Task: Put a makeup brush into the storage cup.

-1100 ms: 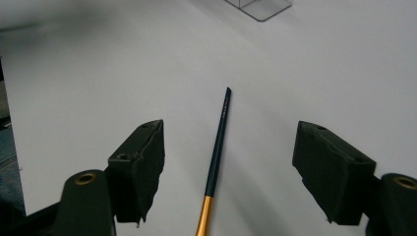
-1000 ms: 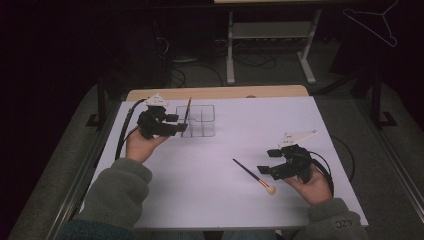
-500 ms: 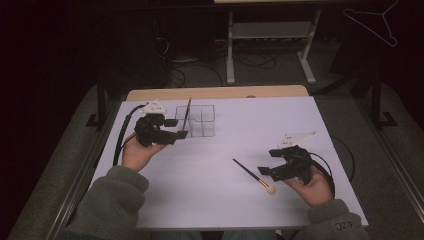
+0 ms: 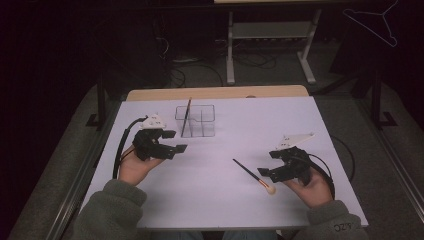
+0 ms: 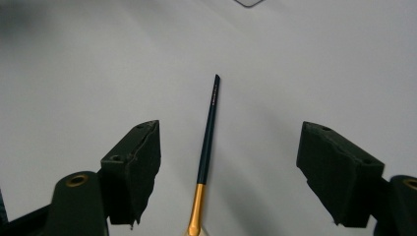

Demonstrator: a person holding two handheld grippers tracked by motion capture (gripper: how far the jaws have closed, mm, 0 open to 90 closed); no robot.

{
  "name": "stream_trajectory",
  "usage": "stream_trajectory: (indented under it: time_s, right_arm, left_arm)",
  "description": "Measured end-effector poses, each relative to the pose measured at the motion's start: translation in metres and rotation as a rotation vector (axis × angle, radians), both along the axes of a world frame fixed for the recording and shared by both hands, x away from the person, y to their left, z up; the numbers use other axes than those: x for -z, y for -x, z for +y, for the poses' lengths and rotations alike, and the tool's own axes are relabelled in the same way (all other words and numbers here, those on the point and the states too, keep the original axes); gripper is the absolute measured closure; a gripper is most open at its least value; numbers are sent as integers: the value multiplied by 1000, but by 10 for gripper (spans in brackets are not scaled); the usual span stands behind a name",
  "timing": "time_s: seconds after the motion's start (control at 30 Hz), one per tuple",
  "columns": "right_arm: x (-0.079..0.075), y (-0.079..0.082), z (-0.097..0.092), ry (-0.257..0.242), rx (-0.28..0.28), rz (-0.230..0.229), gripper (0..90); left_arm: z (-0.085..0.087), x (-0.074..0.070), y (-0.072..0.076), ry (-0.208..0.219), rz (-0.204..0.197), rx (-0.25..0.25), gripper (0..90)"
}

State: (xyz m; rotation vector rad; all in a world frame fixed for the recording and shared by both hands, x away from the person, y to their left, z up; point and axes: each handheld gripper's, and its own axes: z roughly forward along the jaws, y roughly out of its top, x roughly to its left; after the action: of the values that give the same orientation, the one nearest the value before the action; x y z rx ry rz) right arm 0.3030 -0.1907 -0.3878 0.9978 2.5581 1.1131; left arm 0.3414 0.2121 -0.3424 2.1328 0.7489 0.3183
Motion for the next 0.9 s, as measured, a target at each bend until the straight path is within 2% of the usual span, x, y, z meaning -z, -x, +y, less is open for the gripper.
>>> stream_trajectory:
  time_s: [0.13, 0.27, 0.33, 0.53, 0.67, 0.83, 0.9]
  right_arm:
    - [0, 1, 2, 13, 0, -5, 255]
    - [2, 2, 4, 31, -1, -3, 270]
    - [4, 2, 5, 35, -2, 6, 278]
    - [8, 1, 9, 61, -11, 17, 294]
    - [11, 1, 11, 63, -9, 29, 306]
    - [14, 1, 13, 73, -15, 37, 324]
    - [15, 1, 15, 76, -9, 45, 332]
  left_arm:
    - [-4, 5, 9, -35, 2, 12, 302]
    - [-7, 10, 17, -34, -1, 21, 293]
    - [-8, 12, 20, -48, -4, 28, 292]
    - [-7, 20, 29, -47, -6, 33, 283]
    - [-7, 25, 34, -34, 3, 26, 278]
    - [-5, 29, 41, -44, -3, 35, 278]
    - [-5, 32, 44, -32, 1, 31, 278]
